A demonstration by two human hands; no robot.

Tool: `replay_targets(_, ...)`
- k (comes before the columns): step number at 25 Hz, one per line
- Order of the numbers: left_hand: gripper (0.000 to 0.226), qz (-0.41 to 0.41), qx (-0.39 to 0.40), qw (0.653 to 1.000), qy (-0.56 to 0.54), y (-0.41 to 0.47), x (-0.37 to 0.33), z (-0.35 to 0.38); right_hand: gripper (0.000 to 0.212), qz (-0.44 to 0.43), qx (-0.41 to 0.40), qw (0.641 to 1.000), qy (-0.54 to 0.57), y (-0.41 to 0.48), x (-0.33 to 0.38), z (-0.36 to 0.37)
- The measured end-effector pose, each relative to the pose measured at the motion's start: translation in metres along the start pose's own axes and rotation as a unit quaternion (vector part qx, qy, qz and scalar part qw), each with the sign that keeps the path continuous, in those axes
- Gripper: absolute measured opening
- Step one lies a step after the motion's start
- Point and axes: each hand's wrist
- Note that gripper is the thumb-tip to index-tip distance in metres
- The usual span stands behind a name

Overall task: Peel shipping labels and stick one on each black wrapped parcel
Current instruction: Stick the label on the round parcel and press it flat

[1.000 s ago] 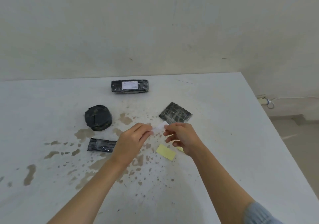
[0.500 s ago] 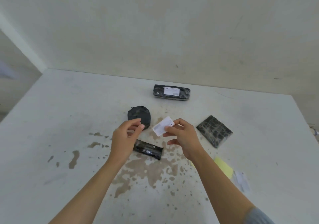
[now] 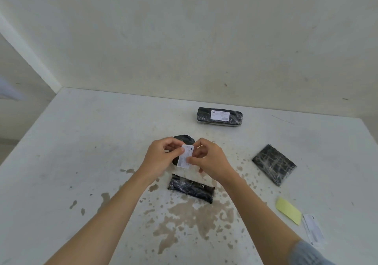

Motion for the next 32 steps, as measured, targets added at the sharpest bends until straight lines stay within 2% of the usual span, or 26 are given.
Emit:
replay_targets(4,0.008,-0.019,-0.073,0.996,-0.046,0.006,0.002,0.006,0.039,0.014,-0.041,0.999,0.012,0.008,-0.002,0.005)
replay_targets(6,0.008,-0.060,-0.102,0.986,-0.120,0.006,0.003,0.010,0.031,0.044,-0.063,0.997,0.031,0.011,-0.003,0.007)
replay_targets(9,0.014,-0.121,-0.107,0.964,-0.210,0.006,0.005,0.015,0.008,0.102,-0.082,0.978,0.160,0.015,-0.001,0.010)
replay_targets(12,0.019,-0.131,-0.098,0.956,-0.244,0.007,0.008,0.014,0.007,0.113,-0.102,0.963,0.223,0.022,0.002,0.012)
replay_targets(15,0.020,-0.117,-0.095,0.965,-0.214,0.009,0.017,0.012,0.007,0.091,-0.125,0.971,0.184,0.032,0.002,0.012)
replay_targets(18,0.027,-0.084,-0.116,0.985,-0.099,0.010,0.033,0.010,0.007,0.058,-0.153,0.975,0.150,0.042,0.001,0.007)
replay_targets(22,0.050,-0.030,-0.080,0.996,0.033,0.009,0.052,0.012,0.011,0.058,-0.118,0.987,0.092,0.045,-0.004,-0.002)
replay_targets(28,0.079,0.020,0.002,0.997,0.068,0.012,0.051,0.023,0.007,0.061,-0.064,0.996,0.013,0.048,-0.010,-0.006)
replay_targets(32,0.076,0.031,0.004,0.998,0.062,0.012,0.044,0.021,0.010,0.055,-0.054,0.997,-0.024,0.053,-0.011,-0.005)
Point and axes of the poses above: each hand's wrist, its own y-axis towards the middle knuckle, its own z-axis out of the palm, x = y × z, and after that the axes turned 8 degrees about y, right-handed
